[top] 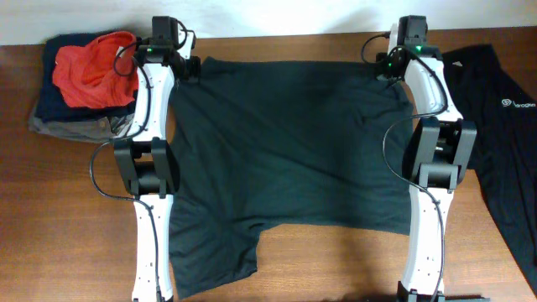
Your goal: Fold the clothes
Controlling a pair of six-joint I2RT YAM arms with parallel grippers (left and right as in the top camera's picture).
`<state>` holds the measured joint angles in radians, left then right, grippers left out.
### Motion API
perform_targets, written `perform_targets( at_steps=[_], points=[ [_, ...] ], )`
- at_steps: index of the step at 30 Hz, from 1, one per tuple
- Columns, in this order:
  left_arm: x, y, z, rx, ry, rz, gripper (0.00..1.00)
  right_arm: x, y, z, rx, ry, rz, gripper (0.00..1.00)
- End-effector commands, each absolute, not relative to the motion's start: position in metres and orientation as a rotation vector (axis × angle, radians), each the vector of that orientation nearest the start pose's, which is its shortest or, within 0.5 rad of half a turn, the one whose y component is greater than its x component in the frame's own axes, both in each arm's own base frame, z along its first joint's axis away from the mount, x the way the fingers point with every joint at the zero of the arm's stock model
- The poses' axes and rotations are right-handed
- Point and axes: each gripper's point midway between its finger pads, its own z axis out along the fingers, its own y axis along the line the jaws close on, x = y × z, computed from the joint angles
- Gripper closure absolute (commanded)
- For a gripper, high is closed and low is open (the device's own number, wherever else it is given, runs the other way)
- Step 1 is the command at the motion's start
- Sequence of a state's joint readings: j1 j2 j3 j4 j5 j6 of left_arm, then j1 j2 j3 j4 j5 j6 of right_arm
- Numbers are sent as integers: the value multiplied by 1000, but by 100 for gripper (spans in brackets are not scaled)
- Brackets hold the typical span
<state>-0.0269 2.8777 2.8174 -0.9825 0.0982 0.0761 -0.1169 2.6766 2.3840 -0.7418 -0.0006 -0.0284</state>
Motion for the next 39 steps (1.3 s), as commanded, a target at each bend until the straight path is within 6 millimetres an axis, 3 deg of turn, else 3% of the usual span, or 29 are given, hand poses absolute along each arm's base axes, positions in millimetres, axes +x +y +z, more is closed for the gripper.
perform_targets(
  at_steps=[1,4,13,22,28,34,39],
  points=[
    [648,-29,15,131,2603,-106,80,618,-84,16,154,2626,-95,96],
    [645,-30,29,136,2600,-106,86,615,-84,32,194,2620,-89,96],
    [617,-32,82,139,2630,-109,84,596,-82,91,274,2606,-69,96],
    [587,-33,83,142,2740,-116,78,574,-79,135,328,2605,-55,96],
    [574,-22,78,67,2804,-53,96,557,-89,137,415,2642,-130,96],
    [567,-16,91,56,2809,-4,99,536,-99,128,516,2710,-144,96],
    [548,-16,109,28,2851,-11,99,511,-109,121,647,2778,-141,96]
  ],
)
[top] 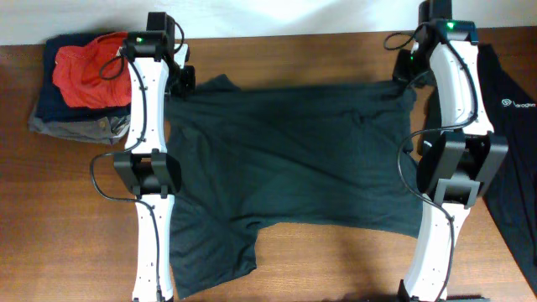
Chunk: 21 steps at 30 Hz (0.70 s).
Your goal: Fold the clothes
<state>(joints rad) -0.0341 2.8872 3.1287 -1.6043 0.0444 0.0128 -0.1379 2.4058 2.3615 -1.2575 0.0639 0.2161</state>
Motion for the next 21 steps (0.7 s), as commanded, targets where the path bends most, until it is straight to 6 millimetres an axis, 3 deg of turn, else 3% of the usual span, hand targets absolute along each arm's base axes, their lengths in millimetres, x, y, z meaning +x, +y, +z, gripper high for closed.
perform_targets(
  at_steps=[1,4,14,21],
  points=[
    [543,-16,110,27,2865,-14,99,506,-111,120,661,2793,-144,96],
    [534,-17,110,28,2901,-17,99,496,-113,118,676,2829,-150,96],
    [531,-44,108,64,2911,-180,99,461,-104,116,696,2967,-149,96],
    [520,-57,96,96,2982,-178,99,453,-103,115,673,3010,-155,96]
  ],
)
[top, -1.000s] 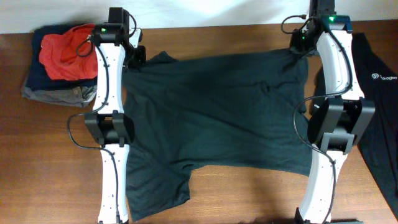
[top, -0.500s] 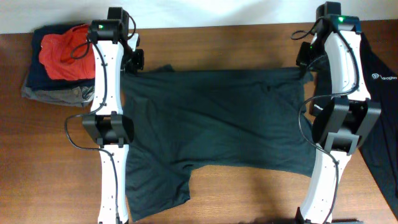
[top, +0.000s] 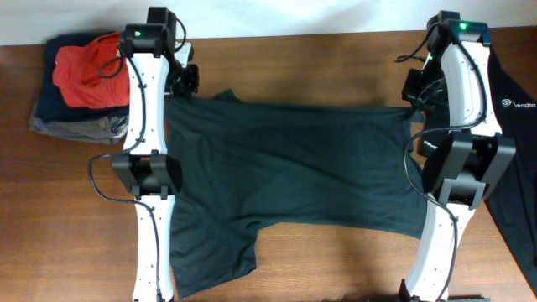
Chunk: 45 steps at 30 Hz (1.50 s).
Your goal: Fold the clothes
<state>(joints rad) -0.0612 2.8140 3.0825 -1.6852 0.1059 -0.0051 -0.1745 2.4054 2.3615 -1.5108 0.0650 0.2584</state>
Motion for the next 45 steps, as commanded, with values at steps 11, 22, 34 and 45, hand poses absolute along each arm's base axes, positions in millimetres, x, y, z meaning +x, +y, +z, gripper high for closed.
perform_targets(
  at_steps=[11,22,34,45],
  points=[
    [485,-43,104,68,3104,-69,99,447,-100,115,665,3039,-139,96],
    [439,-39,78,82,3300,-19,89,436,-96,115,663,3087,-143,88],
    [423,-29,64,84,3374,61,1,421,-94,116,671,3151,-150,25],
    [459,-39,108,108,3162,-13,1,424,-93,115,670,3138,-136,19]
  ],
)
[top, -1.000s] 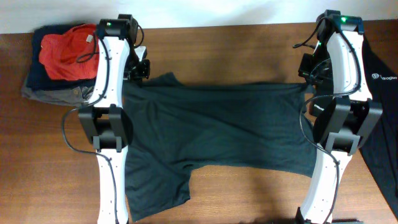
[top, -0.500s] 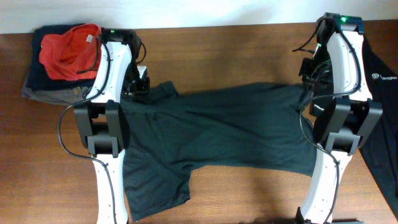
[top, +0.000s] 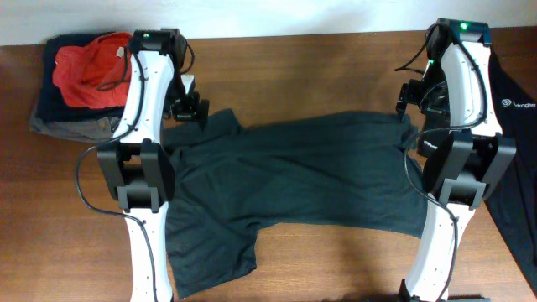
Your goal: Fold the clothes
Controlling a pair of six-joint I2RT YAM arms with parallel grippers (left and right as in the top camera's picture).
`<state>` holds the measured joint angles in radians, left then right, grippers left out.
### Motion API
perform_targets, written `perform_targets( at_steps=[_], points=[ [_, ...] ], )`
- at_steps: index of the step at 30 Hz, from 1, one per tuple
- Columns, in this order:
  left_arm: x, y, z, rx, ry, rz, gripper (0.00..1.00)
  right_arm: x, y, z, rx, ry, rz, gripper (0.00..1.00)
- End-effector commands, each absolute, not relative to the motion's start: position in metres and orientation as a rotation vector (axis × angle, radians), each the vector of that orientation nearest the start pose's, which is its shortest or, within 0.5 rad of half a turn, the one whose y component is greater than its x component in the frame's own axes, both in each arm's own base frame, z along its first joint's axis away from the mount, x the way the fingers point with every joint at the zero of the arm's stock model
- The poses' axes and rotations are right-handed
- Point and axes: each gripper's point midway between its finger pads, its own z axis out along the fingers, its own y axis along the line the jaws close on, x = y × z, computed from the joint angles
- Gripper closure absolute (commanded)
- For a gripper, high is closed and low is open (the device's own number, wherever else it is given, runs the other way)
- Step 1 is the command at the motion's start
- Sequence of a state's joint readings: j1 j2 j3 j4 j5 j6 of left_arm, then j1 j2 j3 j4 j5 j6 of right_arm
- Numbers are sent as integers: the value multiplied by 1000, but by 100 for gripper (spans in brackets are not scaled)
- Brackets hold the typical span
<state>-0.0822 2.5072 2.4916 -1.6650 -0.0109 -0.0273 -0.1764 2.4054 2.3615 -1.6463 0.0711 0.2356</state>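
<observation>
A dark green T-shirt lies spread across the wooden table, its far edge lifted and drawn toward the front. My left gripper is shut on the shirt's far left corner, which bunches under it. My right gripper is shut on the far right corner at about the same depth. One sleeve sticks out at the front left. The fingertips themselves are partly hidden by the wrists.
A stack of folded clothes with a red garment on top sits at the back left corner. A black garment with a white logo lies along the right edge. Both arm bases stand at the table's front.
Both grippers have come further toward the front with the shirt's far edge. The left corner now sits lower and more to the right, and the shirt looks narrower front to back.
The shirt first lay flat with both grippers at its far corners near the table's back edge. Then the corners were lifted and held. At each later moment the far edge stood nearer the front, folding over the shirt's body.
</observation>
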Motion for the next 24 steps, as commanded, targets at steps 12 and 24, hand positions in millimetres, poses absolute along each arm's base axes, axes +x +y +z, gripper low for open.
perform_targets(
  at_steps=[12,24],
  points=[
    [480,-65,69,151,3143,-237,28,431,-79,115,569,3145,-86,19],
    [480,-74,12,-13,3235,-239,39,436,-70,115,530,3137,-86,19]
  ],
)
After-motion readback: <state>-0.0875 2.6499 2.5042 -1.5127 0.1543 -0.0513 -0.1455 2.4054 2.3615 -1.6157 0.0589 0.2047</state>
